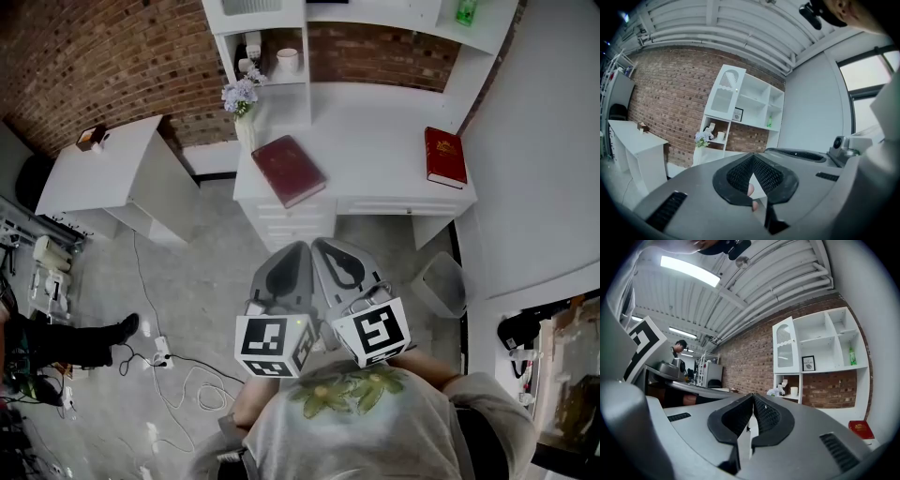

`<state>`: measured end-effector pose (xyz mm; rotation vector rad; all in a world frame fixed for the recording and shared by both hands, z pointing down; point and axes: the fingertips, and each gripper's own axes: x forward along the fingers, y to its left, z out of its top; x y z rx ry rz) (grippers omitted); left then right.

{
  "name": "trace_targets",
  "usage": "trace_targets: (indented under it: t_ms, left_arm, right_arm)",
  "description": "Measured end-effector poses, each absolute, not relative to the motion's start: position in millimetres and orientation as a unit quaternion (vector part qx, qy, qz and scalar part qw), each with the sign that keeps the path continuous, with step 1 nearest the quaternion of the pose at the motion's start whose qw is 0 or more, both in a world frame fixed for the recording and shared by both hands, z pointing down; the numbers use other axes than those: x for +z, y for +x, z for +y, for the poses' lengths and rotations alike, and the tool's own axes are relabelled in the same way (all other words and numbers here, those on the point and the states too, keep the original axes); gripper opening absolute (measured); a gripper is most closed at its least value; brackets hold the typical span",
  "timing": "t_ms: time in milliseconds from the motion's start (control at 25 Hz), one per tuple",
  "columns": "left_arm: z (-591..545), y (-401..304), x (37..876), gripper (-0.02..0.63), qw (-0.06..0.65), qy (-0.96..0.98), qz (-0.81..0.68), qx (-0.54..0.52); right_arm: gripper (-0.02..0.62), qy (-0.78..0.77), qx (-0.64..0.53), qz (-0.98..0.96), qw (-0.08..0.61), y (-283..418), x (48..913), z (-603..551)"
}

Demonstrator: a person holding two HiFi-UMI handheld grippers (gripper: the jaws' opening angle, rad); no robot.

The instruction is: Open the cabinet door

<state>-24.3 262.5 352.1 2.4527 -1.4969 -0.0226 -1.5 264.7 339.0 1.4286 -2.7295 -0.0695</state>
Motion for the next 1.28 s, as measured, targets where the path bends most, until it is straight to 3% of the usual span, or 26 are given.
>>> trace_targets:
  t_ms: [1280]
  left_arm:
    - [132, -52, 357, 0.009, 0.123, 0.854, -0.505, -0.02]
  right_arm:
    - [0.023, 0.472, -0.013, -0.879, 0.07, -31, 349, 132]
